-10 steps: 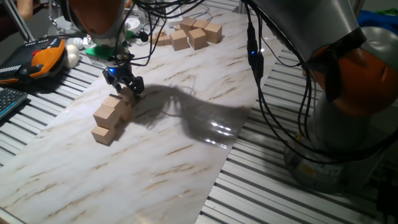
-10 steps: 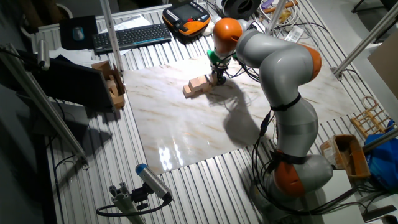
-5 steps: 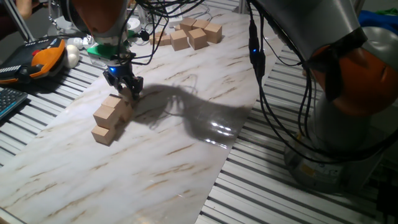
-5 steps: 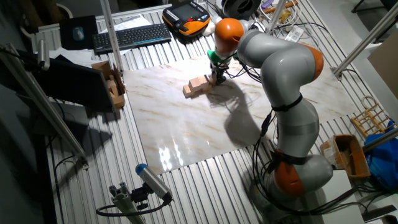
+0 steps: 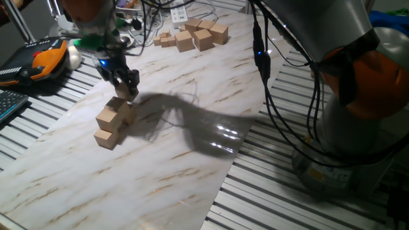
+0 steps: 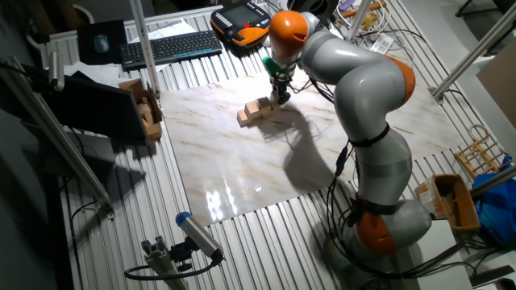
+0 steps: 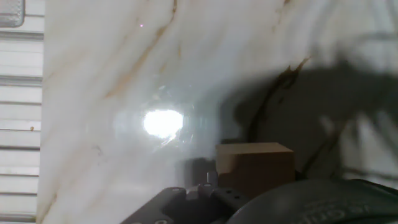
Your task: Stack the blocks into a pyramid shape
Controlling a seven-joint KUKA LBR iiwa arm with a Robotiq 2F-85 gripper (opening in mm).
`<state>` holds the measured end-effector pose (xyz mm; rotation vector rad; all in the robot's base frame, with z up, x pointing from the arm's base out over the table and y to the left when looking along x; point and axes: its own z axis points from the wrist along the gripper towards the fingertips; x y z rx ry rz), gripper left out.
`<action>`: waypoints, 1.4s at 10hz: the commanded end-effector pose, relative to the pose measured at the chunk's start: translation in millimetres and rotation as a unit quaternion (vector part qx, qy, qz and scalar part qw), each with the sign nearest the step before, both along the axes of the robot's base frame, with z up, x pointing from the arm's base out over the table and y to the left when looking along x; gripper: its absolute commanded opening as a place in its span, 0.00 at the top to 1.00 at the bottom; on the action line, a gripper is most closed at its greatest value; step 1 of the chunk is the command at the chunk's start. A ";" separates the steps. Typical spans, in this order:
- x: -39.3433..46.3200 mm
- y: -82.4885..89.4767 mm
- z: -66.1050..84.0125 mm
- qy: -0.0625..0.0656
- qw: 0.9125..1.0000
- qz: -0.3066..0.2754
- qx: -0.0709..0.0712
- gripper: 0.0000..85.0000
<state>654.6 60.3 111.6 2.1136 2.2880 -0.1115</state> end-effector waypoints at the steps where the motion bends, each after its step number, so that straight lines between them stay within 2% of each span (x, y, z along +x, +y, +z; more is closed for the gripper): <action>1: -9.8 0.0 79.0 -0.016 1.000 0.011 -0.003 1.00; 2: -17.9 5.4 86.5 -0.019 1.000 0.014 0.002 1.00; 4: -19.2 23.1 92.6 -0.004 1.000 0.000 0.017 1.00; 6: -22.6 32.9 100.1 0.002 0.999 0.004 0.036 1.00; 8: -26.8 51.3 107.3 0.005 0.999 0.004 0.039 1.00; 9: -28.9 62.6 105.9 0.005 0.999 0.001 0.035 1.00; 12: -29.7 84.0 96.1 0.003 0.999 -0.009 0.034 1.00; 14: -29.1 90.1 88.8 0.000 1.000 -0.008 0.029 1.00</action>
